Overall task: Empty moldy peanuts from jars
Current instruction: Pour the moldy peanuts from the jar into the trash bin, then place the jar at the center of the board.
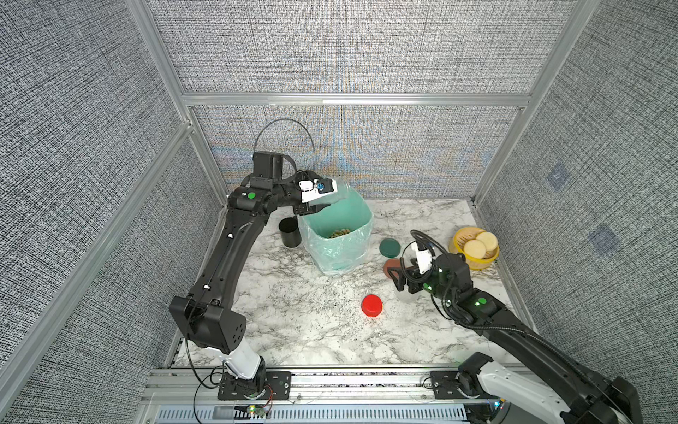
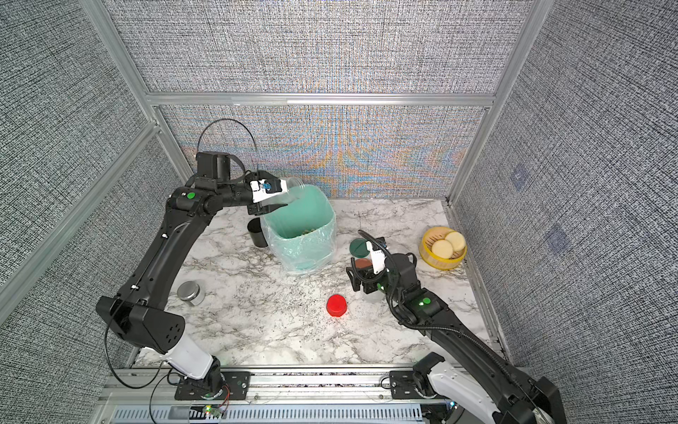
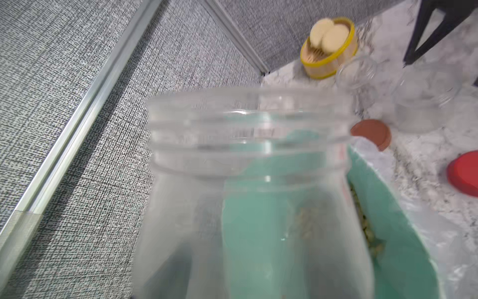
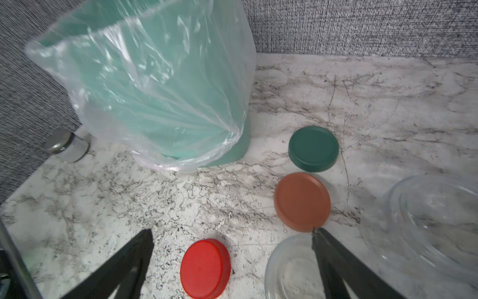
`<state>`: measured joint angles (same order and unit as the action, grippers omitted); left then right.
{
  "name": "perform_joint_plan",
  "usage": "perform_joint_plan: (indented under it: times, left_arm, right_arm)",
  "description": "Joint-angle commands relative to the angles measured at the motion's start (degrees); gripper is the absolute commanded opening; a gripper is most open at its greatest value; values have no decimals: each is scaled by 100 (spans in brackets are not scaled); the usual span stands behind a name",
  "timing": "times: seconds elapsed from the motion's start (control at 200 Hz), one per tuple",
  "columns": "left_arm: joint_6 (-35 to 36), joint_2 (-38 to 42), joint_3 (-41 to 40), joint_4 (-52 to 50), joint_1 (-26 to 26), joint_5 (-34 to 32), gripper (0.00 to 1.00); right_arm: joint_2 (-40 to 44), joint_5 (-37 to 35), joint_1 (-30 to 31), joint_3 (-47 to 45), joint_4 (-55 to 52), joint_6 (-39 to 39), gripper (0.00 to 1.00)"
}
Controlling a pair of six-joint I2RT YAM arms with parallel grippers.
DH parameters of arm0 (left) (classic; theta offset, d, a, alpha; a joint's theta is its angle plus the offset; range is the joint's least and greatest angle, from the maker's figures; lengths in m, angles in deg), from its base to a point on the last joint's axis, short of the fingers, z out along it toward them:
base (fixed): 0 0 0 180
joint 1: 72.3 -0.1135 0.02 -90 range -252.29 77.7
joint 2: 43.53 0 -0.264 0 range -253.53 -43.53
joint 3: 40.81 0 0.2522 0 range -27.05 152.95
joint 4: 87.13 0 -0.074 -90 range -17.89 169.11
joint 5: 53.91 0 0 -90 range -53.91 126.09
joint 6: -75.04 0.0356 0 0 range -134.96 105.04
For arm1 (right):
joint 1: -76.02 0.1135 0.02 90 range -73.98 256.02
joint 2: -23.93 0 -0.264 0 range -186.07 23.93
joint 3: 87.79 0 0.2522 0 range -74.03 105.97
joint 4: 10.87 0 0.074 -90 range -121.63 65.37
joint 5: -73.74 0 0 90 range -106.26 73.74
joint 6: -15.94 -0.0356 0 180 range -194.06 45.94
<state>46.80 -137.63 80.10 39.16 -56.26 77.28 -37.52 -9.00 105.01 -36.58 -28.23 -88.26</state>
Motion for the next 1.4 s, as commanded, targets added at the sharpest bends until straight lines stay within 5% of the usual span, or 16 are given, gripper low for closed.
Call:
perform_joint_plan:
  times: [0.0, 0.165, 0.541, 0.921, 1.196, 1.391]
  left_arm:
    - [-449, 112, -99, 0, -65, 1083, 0]
    - [-324, 392, -681, 7, -61, 1615, 0]
    - [-142, 695, -2022, 263, -57, 2582, 0]
    - [213, 291, -1816, -610, -31, 3362, 0]
    - [558, 183, -1683, -1132, 111, 3013, 0]
    - [636, 179, -1666, -1192, 146, 2953, 0]
  right_arm:
    - [94, 1470, -314, 173, 682, -109, 98]
    - [-212, 2528, -540, 1429, 132, 429, 96]
    - [-1563, 3095, -472, 4379, -1917, 1391, 78]
    - [-2652, 2450, 240, 5739, -2871, 1633, 68]
    - [-3375, 1826, 614, 6826, -3787, 1967, 67]
    - [-3855, 1380, 787, 7316, -4360, 2007, 52]
